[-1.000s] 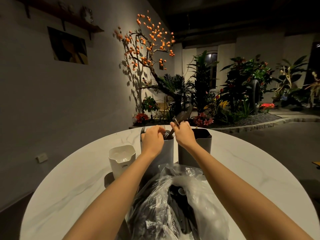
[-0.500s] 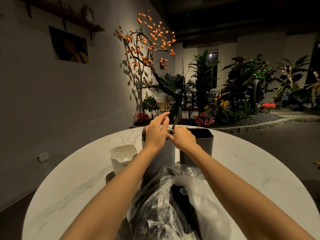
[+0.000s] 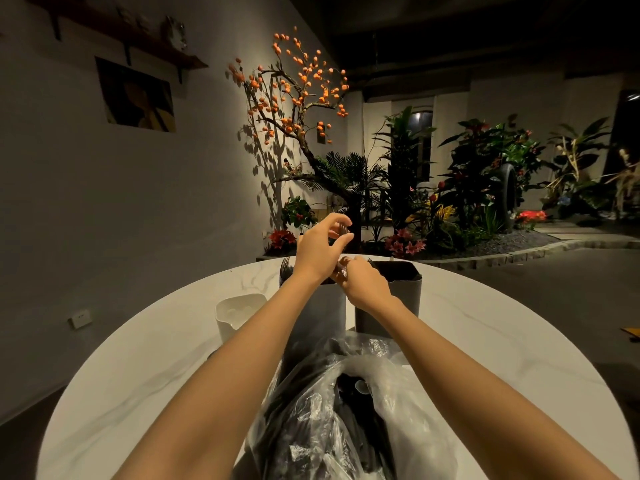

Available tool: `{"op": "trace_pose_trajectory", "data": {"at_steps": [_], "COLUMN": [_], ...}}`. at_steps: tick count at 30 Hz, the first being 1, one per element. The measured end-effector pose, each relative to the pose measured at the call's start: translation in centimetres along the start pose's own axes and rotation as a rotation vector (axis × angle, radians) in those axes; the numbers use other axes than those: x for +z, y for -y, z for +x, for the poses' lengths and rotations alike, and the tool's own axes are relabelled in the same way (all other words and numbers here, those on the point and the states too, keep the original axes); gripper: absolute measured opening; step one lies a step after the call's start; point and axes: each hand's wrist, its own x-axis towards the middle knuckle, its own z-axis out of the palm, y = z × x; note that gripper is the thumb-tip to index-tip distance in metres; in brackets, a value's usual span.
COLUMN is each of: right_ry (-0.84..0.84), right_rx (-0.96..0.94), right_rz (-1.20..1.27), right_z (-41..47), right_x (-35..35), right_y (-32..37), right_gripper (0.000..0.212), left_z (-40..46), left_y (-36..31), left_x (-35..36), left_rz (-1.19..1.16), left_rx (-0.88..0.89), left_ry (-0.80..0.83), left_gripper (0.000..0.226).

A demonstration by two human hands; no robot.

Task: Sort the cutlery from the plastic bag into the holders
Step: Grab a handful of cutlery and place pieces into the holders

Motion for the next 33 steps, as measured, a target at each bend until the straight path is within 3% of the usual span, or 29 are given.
{"op": "trace_pose_trajectory", "data": {"at_steps": [2,5,9,13,16,20,26,33], "right_ry": [-0.020,-0.032,-0.101,-0.141,-0.158,-0.189,-0.200,-0.059], "right_rx": [-0.014,-0.001,0.047,0.059,0.045,0.032,0.032,0.127], "right_rz": [0.071,0.226,0.417,0.615,0.738,0.779,0.931,1.209], "right_z": [0.2,0.3,0.3,0.4,0.5,0.4,0.2,-0.5], "right_x": [0.1,0.0,0.1,-0.1,-0.3,-0.2,0.1,0.5], "right_y": [-0.5,-1.1,-1.2,-0.3,0.6,1.1,2.2,3.5], "right_gripper": [0.021,0.021,0.024,0.037,0.049,0.050,0.043,0.019], "left_z": [-0.4,-1.5,-2.8,-2.9,-2.9,-3.5,-4.7,-6.1], "left_y": [0.7,2.1,3.8,3.7,3.0,1.9,1.7,2.8], "left_x": [-0.3,-1.1,-1.2,-1.0,-1.0,-1.1,-2.1,-4.3], "left_rz": [0.064,0.247,0.508,0.548,0.493,0.129,0.047,-0.020], "left_rx": [-0.047,-0.142,-0.192,-0.201,-0.142,-0.162,-0.243,-0.245], "left_ry": [-0.059,-0.096,0.095,0.196,0.109,-0.118,0.001,0.017], "left_gripper": [0.008,0.020,0.026,0.029,0.030,0.023,0.020,0.011]}}
